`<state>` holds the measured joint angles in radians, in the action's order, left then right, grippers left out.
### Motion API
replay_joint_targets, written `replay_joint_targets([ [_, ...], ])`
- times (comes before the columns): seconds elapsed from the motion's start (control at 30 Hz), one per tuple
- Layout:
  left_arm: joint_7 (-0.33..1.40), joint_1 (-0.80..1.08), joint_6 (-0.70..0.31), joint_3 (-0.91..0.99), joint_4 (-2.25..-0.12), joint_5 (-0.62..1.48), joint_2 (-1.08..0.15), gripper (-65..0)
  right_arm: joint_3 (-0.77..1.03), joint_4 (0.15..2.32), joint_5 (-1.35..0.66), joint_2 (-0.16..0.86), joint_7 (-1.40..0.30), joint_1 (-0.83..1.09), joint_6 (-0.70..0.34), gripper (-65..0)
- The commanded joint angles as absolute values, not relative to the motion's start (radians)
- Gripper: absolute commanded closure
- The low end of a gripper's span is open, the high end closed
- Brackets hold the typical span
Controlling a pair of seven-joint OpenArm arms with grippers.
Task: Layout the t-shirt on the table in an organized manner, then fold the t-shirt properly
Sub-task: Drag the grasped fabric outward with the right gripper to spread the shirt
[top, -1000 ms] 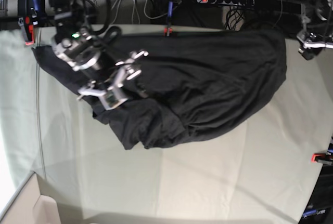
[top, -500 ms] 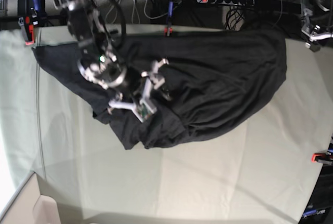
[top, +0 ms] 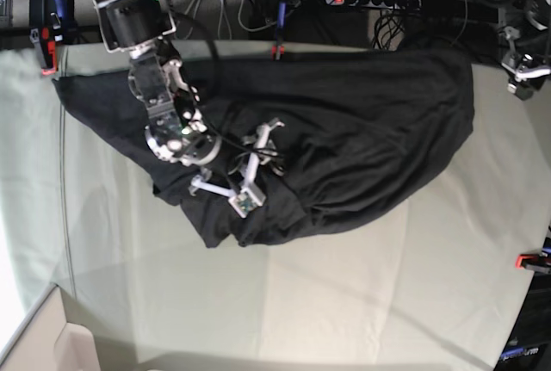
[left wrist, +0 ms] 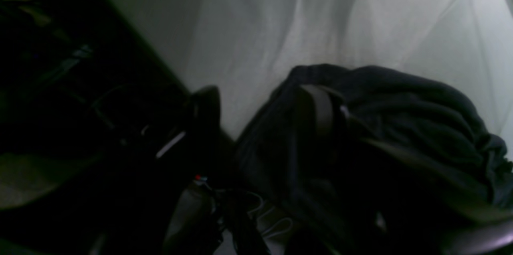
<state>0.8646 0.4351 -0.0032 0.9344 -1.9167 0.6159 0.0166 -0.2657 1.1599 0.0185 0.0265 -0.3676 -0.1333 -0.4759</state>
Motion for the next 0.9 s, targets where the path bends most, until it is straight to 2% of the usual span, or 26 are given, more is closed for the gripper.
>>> replay_joint_targets([
  [0.0,0.849,0.437,-0.005,0.941,-1.931,0.624,0.005,-29.4,-0.262,1.171,0.007,0.030,-0.349,-0.151,-0.481,-26.2],
  [0.03,0.849,0.440,-0.005,0.941,-1.931,0.624,0.001,-29.4,-0.262,1.171,0.007,0.030,-0.348,-0.151,-0.481,-19.7],
  [0.1,0.849,0.446,-0.005,0.943,-1.931,0.631,-0.013,-29.4,-0.257,1.175,0.007,0.030,-0.348,-0.160,-0.481,-1.5],
  [0.13,0.849,0.446,-0.005,0.943,-1.931,0.631,-0.016,-29.4,-0.254,1.184,0.007,0.031,-0.355,-0.177,-0.481,0.0],
  [0.2,0.849,0.449,-0.005,0.944,-1.931,0.631,-0.016,-29.4,-0.254,1.227,0.007,0.041,-0.357,-0.188,-0.481,-1.7],
  [0.4,0.849,0.460,-0.007,0.983,-1.933,0.633,-0.016,-29.4,-0.171,1.449,0.007,0.102,-0.357,-0.222,-0.481,0.0],
  [0.5,0.849,0.456,-0.007,0.981,-1.934,0.633,-0.016,-29.4,-0.127,1.472,0.007,0.105,-0.357,-0.283,-0.481,0.0],
  [0.67,0.849,0.453,-0.007,0.980,-1.934,0.633,-0.016,-29.4,-0.120,1.394,0.007,0.105,-0.357,-0.435,-0.481,0.0],
  [0.87,0.849,0.453,-0.007,0.980,-1.933,0.633,-0.016,-29.4,-0.122,1.144,0.005,0.062,-0.348,-0.656,-0.486,0.0],
])
